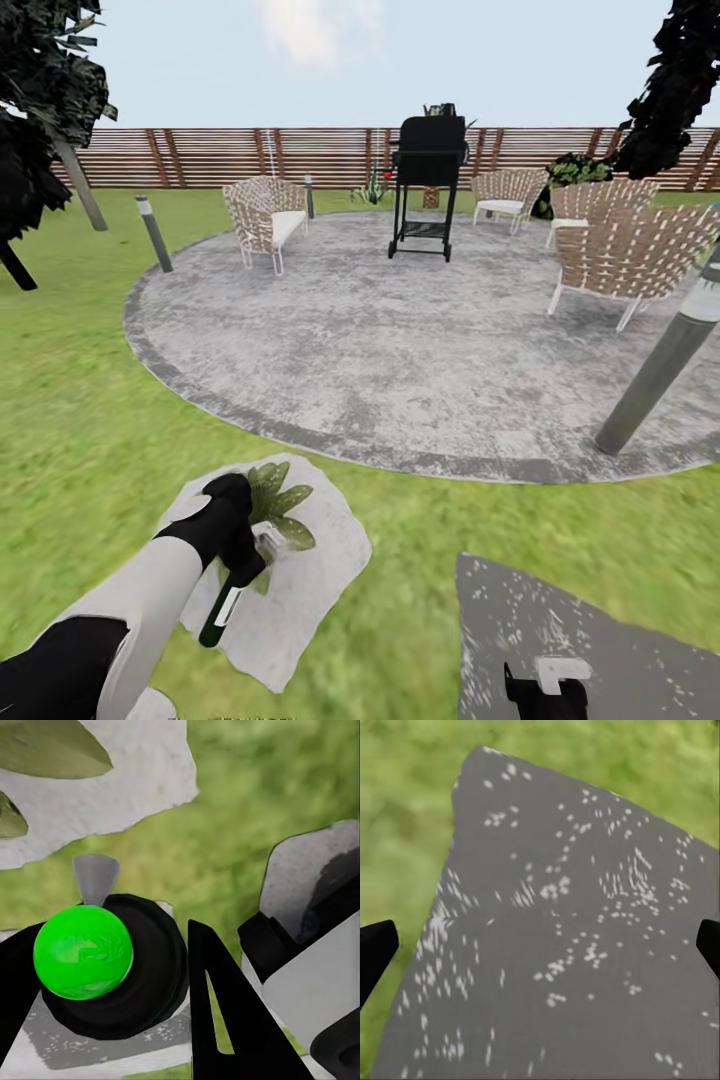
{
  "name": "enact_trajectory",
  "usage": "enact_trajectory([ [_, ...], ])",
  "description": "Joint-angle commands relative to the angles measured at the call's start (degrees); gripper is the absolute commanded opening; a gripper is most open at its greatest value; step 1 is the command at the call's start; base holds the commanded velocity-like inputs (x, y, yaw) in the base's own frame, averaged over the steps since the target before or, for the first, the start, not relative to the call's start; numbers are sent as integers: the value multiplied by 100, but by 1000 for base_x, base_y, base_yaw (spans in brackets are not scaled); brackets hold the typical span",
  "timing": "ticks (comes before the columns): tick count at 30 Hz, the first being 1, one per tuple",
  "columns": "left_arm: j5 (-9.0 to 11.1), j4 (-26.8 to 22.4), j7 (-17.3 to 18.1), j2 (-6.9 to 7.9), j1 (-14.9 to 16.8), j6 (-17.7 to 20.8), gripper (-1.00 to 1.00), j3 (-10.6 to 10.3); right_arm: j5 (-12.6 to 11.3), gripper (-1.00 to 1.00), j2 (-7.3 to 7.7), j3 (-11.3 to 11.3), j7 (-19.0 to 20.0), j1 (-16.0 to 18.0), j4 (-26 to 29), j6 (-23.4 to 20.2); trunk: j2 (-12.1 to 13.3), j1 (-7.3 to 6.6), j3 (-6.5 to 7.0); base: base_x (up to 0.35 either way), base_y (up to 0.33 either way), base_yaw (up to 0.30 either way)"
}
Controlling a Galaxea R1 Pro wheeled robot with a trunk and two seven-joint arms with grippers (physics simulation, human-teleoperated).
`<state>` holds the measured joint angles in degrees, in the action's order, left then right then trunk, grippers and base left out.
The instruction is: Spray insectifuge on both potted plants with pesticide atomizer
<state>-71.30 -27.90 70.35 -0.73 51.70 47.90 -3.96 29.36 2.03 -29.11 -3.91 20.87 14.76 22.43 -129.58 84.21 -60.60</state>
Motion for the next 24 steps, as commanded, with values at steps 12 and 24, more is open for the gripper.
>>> enact_trajectory([
  [12, -42, -5, 45, 5, -12, 44, -100, -8, 63, 100, -1, -32, -22, 5, -8, 24, -2, -1, -5, 1, -1, 277],
  [24, 10, -32, -303, -23, -295, 45, -100, 187, 62, 100, -1, -33, -22, 5, -8, 24, -2, -1, -5, 0, 0, 266],
])
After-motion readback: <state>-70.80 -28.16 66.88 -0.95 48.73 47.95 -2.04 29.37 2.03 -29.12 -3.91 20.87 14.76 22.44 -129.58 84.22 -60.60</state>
